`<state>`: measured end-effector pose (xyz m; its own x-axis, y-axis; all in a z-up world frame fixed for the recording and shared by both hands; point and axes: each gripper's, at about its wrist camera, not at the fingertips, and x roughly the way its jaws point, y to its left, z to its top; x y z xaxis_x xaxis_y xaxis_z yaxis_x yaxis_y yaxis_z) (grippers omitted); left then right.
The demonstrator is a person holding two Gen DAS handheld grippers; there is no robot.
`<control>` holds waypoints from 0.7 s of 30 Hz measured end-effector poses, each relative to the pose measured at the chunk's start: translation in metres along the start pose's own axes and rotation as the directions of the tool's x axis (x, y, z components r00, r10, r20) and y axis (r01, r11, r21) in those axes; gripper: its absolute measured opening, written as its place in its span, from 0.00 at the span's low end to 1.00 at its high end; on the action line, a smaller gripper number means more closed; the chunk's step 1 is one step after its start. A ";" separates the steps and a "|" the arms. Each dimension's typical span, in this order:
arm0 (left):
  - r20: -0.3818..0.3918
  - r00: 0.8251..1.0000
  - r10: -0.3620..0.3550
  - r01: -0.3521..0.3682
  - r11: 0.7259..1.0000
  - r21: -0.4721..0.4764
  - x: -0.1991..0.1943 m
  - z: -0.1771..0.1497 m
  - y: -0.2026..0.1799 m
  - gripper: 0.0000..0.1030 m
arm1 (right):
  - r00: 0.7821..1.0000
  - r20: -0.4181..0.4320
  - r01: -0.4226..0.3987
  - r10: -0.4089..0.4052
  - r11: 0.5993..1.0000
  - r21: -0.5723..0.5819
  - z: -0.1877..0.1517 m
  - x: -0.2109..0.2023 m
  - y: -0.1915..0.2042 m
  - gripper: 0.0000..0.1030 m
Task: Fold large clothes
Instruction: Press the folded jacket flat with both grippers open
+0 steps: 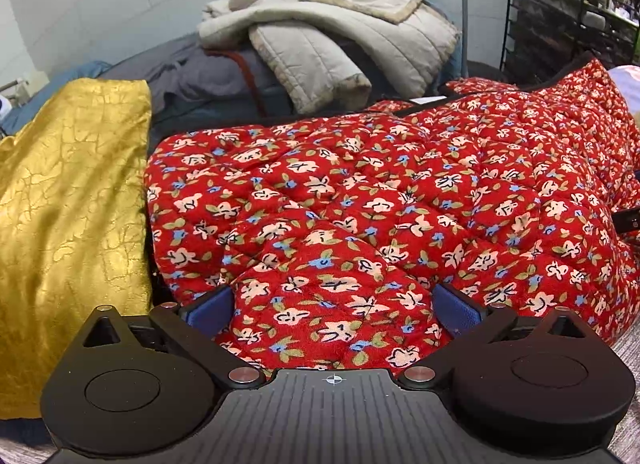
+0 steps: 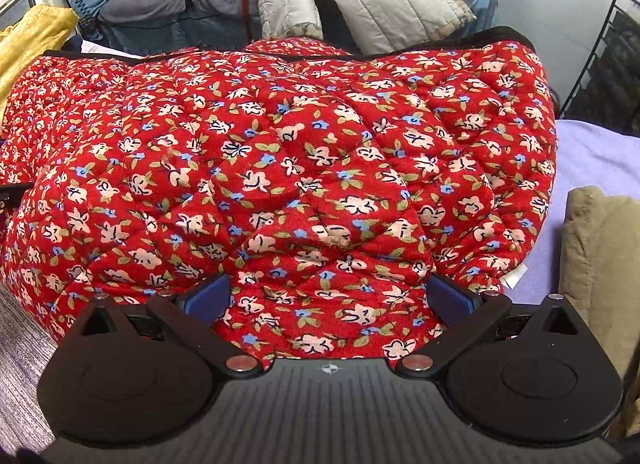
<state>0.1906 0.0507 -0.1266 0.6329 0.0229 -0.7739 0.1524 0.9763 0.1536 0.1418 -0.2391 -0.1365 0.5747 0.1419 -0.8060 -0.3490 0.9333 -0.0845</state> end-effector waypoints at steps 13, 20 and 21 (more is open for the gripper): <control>-0.025 0.999 0.048 -0.048 0.999 0.000 -0.001 0.007 -0.007 1.00 | 0.995 -0.053 0.091 -0.090 0.996 0.017 0.003 -0.002 0.025 1.00; -0.068 0.997 0.035 -0.033 0.999 0.022 -0.003 0.023 -0.004 1.00 | 0.988 -0.097 0.121 -0.119 0.992 0.022 0.021 -0.005 0.032 1.00; -0.049 0.998 0.031 -0.030 0.999 0.017 -0.009 0.025 -0.002 1.00 | 0.988 -0.085 0.131 -0.128 0.991 0.027 0.022 -0.009 0.035 1.00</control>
<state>0.2034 0.0428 -0.1048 0.5991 0.0634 -0.7981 0.1466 0.9713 0.1872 0.1406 -0.2004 -0.1192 0.5501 -0.0075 -0.8351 -0.2507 0.9523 -0.1737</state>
